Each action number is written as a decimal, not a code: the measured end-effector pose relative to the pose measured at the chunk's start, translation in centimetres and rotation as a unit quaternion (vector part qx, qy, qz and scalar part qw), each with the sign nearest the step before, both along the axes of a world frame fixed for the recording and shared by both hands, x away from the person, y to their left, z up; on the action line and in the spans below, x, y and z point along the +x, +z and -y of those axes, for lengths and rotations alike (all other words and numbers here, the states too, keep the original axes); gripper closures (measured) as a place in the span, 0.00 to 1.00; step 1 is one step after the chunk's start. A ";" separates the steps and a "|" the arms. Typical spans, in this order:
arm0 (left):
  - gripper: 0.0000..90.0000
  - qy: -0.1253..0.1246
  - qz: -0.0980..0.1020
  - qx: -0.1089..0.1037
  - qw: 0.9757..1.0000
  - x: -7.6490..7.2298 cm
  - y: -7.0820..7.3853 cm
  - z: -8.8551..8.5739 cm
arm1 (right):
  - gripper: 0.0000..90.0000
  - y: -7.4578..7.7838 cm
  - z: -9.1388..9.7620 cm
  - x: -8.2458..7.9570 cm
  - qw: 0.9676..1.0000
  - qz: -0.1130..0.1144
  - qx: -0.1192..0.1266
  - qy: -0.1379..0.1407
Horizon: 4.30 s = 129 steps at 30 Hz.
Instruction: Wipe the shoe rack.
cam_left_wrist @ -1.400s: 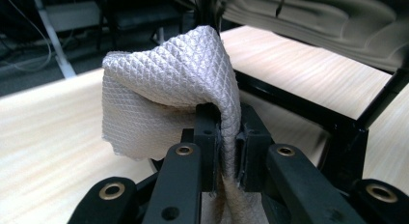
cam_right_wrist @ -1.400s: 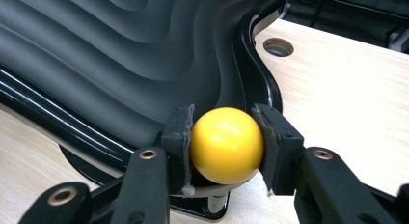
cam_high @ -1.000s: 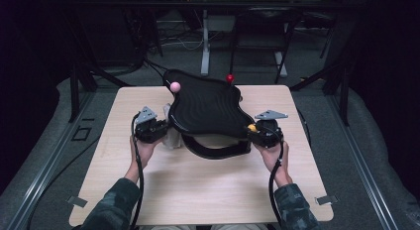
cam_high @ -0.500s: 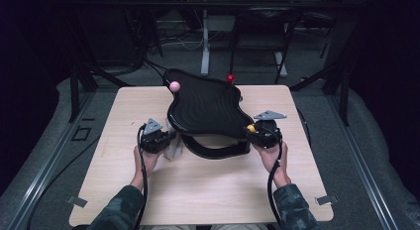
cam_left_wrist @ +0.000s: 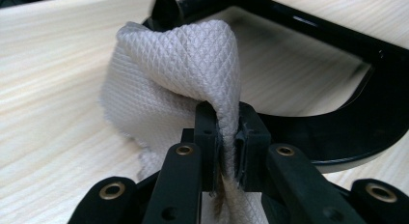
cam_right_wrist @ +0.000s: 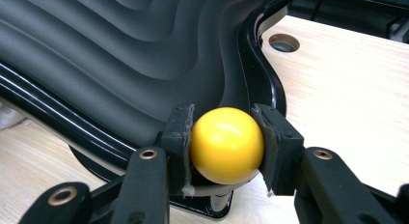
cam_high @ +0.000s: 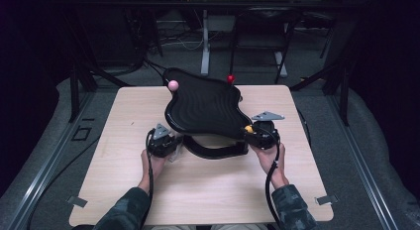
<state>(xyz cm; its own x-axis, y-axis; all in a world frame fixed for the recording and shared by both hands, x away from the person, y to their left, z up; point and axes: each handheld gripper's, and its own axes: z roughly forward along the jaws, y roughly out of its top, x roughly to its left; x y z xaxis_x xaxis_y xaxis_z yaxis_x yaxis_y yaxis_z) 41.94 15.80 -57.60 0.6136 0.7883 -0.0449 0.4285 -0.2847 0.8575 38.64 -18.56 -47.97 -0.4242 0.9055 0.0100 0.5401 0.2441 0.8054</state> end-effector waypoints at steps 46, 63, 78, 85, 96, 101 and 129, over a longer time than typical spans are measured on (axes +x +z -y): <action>0.91 0.003 -0.007 -0.005 1.000 -1.5 -0.9 1.5 | 0.56 -0.2 -2.5 -2.0 0.999 0.010 0.038 -0.005; 0.91 0.000 -0.014 -0.005 1.000 -1.8 -0.9 1.8 | 0.67 0.0 -2.3 -1.9 0.998 0.026 0.045 0.021; 0.91 -0.006 -0.024 -0.011 1.000 -1.8 -0.9 2.3 | 0.61 0.0 -4.5 -2.0 0.998 0.022 0.051 -0.011; 0.91 -0.006 -0.027 -0.016 0.999 -1.9 -1.0 2.4 | 0.65 -0.1 -2.8 -1.3 0.996 -0.001 0.053 0.068; 0.91 -0.017 -0.035 -0.008 0.999 -2.1 -0.7 3.2 | 0.66 -0.3 -4.3 -1.8 0.998 0.014 0.056 0.029; 0.91 -0.024 -0.040 -0.009 0.999 -2.2 -0.7 3.8 | 0.66 -0.3 -5.0 -2.0 0.998 0.012 0.055 0.014; 0.91 -0.057 -0.048 -0.015 0.997 -3.2 -1.0 6.9 | 0.66 -0.2 -5.7 -1.9 0.999 0.027 0.024 0.040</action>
